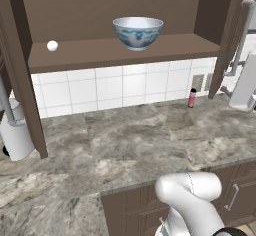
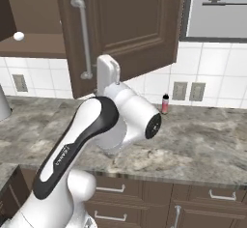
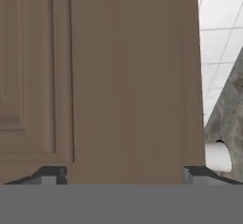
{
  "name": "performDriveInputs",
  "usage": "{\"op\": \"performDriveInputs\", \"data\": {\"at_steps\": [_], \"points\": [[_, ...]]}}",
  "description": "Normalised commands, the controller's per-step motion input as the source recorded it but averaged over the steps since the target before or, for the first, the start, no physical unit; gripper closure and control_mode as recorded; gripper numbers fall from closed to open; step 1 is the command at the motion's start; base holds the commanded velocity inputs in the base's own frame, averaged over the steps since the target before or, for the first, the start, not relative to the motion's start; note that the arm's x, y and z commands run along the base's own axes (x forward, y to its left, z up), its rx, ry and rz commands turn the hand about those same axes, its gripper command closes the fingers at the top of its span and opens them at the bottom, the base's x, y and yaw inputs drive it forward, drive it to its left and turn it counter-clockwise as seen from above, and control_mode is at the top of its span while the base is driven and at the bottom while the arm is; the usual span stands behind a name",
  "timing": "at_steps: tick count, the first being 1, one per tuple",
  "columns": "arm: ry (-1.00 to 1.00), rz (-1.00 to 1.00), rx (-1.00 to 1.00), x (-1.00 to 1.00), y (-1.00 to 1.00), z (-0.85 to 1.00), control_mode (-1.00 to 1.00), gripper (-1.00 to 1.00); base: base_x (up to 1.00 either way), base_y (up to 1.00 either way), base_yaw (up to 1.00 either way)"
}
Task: Pick the mug and place it in the sink. Pick the bowl and place it in the open cabinet and then close the cabinet.
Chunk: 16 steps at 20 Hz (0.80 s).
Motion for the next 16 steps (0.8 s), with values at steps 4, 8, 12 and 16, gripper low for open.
{"op": "performDriveInputs", "data": {"at_steps": [4,8,12,16], "points": [[0.22,-0.24,0.03,0.94,0.01,0.27,-1.00,-1.00,0.00,0.00,0.00],[0.24,-0.25,0.05,1.00,0.03,0.27,-1.00,-1.00,0.00,0.00,0.00],[0.20,-0.25,0.06,0.91,0.00,0.14,-1.00,-1.00,0.00,0.00,0.00],[0.00,-0.25,0.00,0.80,0.06,0.00,-1.00,-1.00,0.00,0.00,0.00]]}}
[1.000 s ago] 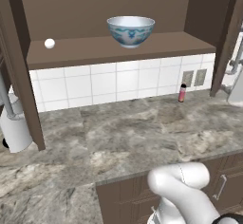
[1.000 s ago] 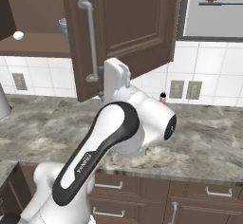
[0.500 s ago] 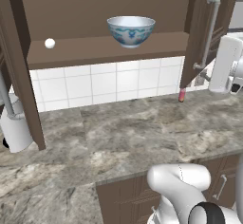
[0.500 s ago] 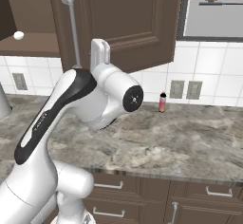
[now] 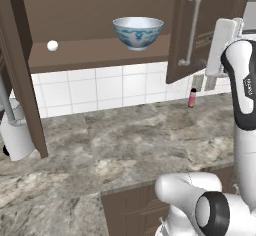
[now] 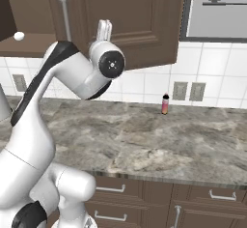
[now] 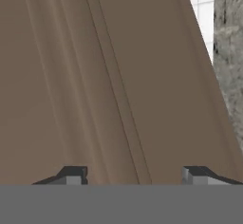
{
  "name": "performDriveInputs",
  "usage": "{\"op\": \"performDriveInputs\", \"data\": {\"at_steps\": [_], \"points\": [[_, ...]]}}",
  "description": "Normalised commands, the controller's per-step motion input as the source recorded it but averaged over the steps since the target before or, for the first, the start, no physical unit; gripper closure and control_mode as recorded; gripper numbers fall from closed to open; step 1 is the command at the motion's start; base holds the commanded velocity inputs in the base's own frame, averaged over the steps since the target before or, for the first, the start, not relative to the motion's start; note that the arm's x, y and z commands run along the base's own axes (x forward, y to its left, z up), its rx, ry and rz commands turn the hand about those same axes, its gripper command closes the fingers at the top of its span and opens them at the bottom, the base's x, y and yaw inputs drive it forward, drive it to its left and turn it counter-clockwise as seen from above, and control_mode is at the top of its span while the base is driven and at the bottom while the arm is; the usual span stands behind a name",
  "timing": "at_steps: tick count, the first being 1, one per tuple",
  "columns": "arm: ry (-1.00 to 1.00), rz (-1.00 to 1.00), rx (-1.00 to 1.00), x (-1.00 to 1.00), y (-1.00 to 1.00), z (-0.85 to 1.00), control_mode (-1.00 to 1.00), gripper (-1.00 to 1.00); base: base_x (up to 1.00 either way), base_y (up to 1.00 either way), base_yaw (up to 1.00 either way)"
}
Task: Pick the mug and place it in the sink. Pick the bowl and place it in the open cabinet and then close the cabinet.
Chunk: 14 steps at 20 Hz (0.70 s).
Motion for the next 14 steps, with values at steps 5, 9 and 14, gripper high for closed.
{"op": "performDriveInputs", "data": {"at_steps": [5,9,14], "points": [[0.00,-0.23,0.00,0.89,0.12,-0.06,-1.00,-1.00,0.00,0.00,0.00],[0.00,-0.15,0.00,0.99,0.05,-0.09,-1.00,-1.00,0.00,0.00,0.00],[0.04,-0.05,0.00,1.00,0.00,-0.07,-1.00,-1.00,0.00,0.00,0.00]]}}
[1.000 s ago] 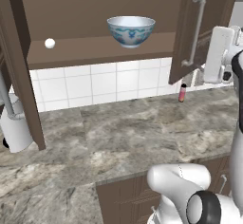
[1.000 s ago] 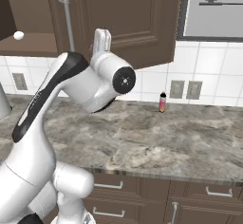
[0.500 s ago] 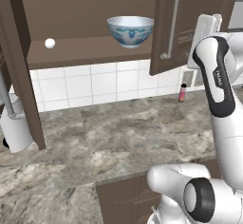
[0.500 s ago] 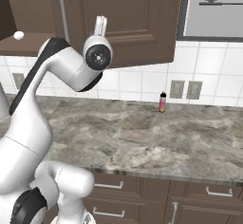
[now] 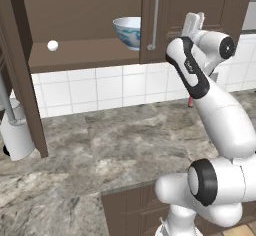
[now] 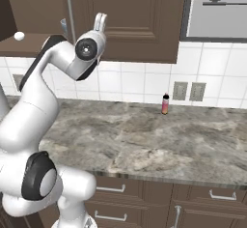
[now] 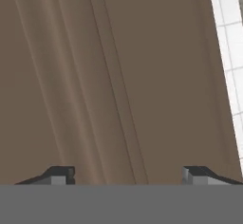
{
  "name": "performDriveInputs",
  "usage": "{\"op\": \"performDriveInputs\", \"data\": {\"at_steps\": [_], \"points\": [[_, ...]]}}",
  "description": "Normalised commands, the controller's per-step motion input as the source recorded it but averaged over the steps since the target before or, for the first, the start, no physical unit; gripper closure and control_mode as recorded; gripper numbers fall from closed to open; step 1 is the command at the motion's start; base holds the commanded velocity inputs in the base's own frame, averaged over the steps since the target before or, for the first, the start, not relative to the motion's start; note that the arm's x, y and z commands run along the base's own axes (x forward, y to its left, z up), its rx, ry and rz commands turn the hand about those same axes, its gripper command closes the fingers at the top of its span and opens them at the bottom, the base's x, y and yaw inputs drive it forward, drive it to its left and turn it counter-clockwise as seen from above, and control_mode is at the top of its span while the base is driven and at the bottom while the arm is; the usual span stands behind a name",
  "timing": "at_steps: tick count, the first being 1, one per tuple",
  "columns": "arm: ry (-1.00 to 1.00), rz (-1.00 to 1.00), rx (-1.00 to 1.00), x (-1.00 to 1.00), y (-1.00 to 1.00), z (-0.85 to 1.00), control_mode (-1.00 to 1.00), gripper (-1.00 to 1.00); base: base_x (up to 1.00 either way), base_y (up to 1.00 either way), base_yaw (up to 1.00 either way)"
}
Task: Pick the mug and place it in the sink. Pick the bowl and place it in the open cabinet and then close the cabinet.
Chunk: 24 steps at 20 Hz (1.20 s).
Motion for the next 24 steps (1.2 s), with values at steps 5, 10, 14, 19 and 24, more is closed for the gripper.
{"op": "performDriveInputs", "data": {"at_steps": [5,10,14,19,24], "points": [[0.17,0.00,0.00,1.00,0.00,-0.04,-1.00,-1.00,0.00,0.00,0.00],[0.11,0.00,0.01,0.36,-0.06,-0.01,-1.00,-1.00,0.00,0.00,0.00],[0.19,0.00,0.07,-1.00,-0.39,-0.35,-1.00,-1.00,0.00,0.00,0.00],[0.02,0.00,0.04,-1.00,-0.32,-0.06,-1.00,-1.00,0.00,0.00,0.00],[0.06,0.04,0.07,-0.88,-0.07,0.18,-1.00,-1.00,0.00,0.00,0.00]]}}
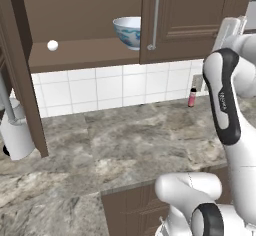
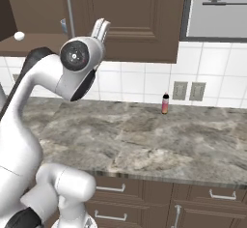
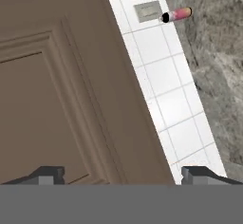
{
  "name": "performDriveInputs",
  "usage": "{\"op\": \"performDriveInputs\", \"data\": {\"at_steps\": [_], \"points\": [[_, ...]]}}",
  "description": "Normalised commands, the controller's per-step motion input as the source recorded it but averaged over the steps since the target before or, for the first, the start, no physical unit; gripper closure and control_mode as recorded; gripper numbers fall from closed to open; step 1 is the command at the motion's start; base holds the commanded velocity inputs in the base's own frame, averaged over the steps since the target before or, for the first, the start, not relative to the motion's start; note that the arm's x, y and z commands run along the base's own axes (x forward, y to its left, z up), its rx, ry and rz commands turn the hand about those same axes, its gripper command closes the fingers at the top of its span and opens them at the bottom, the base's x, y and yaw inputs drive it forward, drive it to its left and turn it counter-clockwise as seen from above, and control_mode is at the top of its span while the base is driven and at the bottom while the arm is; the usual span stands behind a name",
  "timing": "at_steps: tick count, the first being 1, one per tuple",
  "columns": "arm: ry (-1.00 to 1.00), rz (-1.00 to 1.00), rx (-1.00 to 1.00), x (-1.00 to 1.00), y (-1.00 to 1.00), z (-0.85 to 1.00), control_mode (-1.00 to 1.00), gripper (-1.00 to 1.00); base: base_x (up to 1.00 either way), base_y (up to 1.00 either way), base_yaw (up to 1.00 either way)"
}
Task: Pick the mug and place it in the sink. Pick the bowl and place it in the open cabinet and then close the cabinet.
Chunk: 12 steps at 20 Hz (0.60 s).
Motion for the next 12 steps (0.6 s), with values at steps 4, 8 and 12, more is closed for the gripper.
{"op": "performDriveInputs", "data": {"at_steps": [4,8,12], "points": [[0.14,0.04,0.09,-0.89,-0.13,0.00,-1.00,-1.00,0.00,0.00,0.00],[0.14,0.01,0.09,-0.81,-0.19,0.24,-1.00,-1.00,0.00,0.00,0.00],[0.14,0.00,0.07,-0.79,-0.38,0.39,-1.00,-1.00,0.00,0.00,0.00]]}}
